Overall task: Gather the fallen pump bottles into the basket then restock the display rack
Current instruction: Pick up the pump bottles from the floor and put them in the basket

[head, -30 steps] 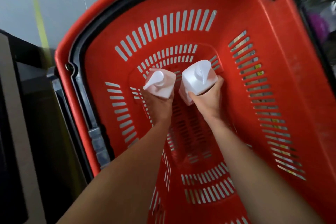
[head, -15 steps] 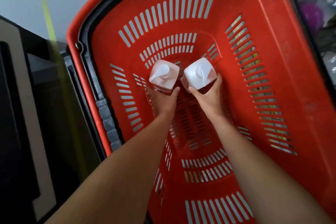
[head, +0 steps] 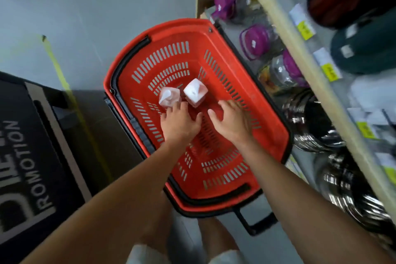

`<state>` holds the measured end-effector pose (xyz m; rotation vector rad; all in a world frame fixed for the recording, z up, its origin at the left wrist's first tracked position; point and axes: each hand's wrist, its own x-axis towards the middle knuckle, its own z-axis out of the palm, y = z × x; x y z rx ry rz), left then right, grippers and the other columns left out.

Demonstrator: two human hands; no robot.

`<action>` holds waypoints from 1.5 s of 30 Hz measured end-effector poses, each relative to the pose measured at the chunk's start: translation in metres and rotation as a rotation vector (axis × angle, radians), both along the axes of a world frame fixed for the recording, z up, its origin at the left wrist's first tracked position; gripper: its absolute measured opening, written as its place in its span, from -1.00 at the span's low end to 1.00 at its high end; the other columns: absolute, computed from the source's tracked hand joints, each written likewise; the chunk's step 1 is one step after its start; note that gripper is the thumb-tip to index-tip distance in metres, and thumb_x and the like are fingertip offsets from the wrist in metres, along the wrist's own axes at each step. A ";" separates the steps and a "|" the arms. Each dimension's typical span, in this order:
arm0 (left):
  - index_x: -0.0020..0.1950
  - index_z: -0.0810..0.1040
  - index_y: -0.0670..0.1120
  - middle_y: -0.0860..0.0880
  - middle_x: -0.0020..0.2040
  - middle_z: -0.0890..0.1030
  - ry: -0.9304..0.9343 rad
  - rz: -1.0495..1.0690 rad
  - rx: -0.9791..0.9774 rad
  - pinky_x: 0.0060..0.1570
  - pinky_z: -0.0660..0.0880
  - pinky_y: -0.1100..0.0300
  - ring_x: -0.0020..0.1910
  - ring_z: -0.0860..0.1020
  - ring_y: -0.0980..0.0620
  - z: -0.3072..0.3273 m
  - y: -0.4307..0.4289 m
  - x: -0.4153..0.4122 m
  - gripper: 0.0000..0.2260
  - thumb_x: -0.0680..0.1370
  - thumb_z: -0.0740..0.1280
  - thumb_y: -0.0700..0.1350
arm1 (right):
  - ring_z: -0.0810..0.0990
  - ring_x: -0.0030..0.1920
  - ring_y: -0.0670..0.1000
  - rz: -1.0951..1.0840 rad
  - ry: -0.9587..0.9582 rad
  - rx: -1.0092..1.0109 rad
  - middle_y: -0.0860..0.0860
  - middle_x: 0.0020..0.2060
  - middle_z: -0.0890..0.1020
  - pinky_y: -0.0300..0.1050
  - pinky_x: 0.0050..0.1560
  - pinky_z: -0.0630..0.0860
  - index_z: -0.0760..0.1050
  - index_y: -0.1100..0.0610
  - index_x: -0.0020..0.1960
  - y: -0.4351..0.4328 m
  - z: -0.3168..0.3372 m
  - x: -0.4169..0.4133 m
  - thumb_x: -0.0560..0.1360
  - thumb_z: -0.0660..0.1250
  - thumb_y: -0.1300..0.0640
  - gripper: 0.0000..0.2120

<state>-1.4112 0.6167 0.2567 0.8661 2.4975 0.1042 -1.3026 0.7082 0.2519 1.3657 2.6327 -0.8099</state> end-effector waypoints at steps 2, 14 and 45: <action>0.29 0.41 -0.11 -0.12 0.34 0.43 0.050 -0.183 -0.048 0.26 0.30 -0.08 0.31 0.39 -0.17 0.046 0.001 0.005 -0.50 0.50 0.21 0.21 | 0.56 0.08 0.19 -0.004 -0.071 0.060 0.14 -0.04 0.64 0.03 0.09 0.45 0.59 0.17 0.06 -0.006 0.045 0.019 0.38 0.02 -0.26 -0.38; 0.39 0.32 -0.10 -0.12 0.35 0.41 0.088 -0.881 -0.025 0.34 0.25 -0.13 0.35 0.36 -0.16 0.281 -0.007 0.084 -0.43 0.50 0.18 0.22 | 0.47 0.25 0.17 -0.270 -0.241 0.055 0.12 0.16 0.58 0.12 0.29 0.34 0.46 0.11 0.26 -0.073 0.274 0.137 0.52 0.13 -0.22 -0.50; 0.34 0.37 -0.10 -0.13 0.29 0.45 0.220 -2.237 0.206 0.21 0.30 -0.04 0.28 0.40 -0.16 0.412 -0.255 0.629 -0.49 0.51 0.22 0.18 | 0.50 0.21 0.20 -1.517 -0.311 -0.004 0.17 0.17 0.57 0.04 0.21 0.36 0.41 0.13 0.33 -0.490 0.391 0.602 0.53 0.15 -0.18 -0.49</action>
